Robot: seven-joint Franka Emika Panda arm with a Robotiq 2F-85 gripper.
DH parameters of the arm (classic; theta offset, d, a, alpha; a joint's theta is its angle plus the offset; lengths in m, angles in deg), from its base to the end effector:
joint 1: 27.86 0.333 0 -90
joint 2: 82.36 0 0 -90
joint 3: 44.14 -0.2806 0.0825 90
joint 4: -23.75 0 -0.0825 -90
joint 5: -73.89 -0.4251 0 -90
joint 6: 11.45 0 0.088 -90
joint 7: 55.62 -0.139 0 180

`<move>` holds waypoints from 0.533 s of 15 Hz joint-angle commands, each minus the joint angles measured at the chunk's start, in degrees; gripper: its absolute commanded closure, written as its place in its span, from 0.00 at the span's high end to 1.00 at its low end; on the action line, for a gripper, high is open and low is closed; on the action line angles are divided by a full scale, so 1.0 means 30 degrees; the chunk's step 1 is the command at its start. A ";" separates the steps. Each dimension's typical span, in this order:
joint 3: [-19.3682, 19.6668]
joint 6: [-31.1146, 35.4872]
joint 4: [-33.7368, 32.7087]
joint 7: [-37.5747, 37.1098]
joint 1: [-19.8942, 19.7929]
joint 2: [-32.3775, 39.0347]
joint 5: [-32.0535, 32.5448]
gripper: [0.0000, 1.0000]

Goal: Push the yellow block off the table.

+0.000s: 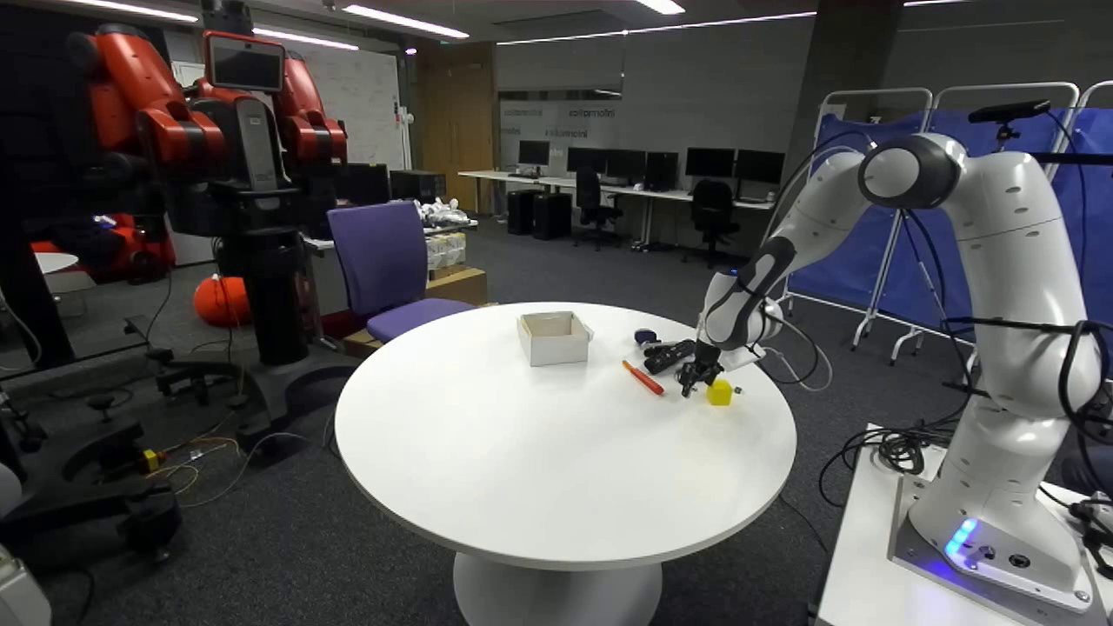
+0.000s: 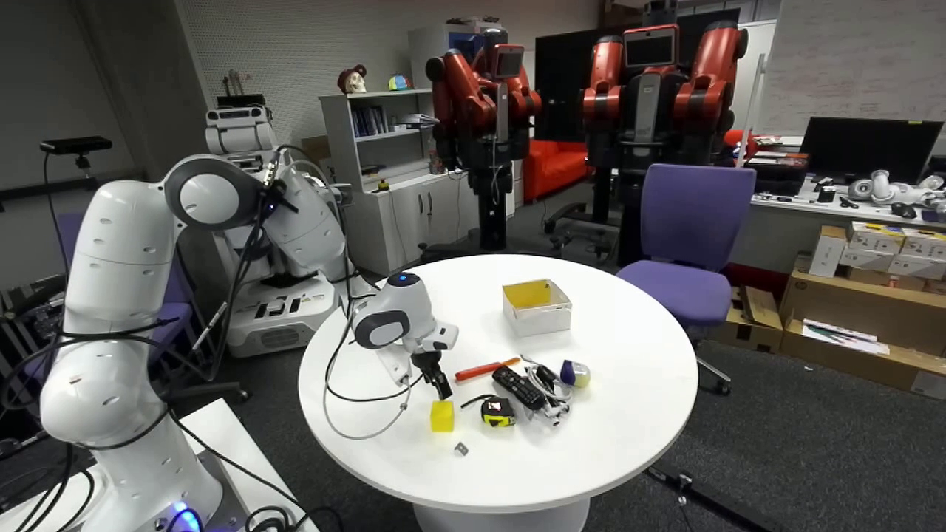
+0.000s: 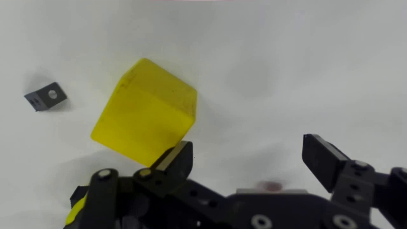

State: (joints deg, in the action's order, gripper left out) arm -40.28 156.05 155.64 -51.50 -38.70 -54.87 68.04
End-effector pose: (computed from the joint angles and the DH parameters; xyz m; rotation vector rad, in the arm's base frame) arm 0.5163 -0.1462 0.0506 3.0801 -0.4230 0.2209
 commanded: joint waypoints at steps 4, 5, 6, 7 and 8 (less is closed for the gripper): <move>0.1916 -0.0077 -0.0024 -0.1296 0.1396 0.0500 0.1399 1.00; 0.2100 0.0054 0.0115 -0.1392 0.1525 0.0474 0.1552 1.00; 0.2334 0.0070 0.0246 -0.1553 0.1687 0.0421 0.1720 1.00; 0.2512 0.0086 0.0349 -0.1656 0.1809 0.0391 0.1852 1.00; 0.2671 0.0133 0.0462 -0.1750 0.1900 0.0390 0.1947 1.00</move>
State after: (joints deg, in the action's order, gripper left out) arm -34.40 156.00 155.77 -54.75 -34.47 -53.37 71.80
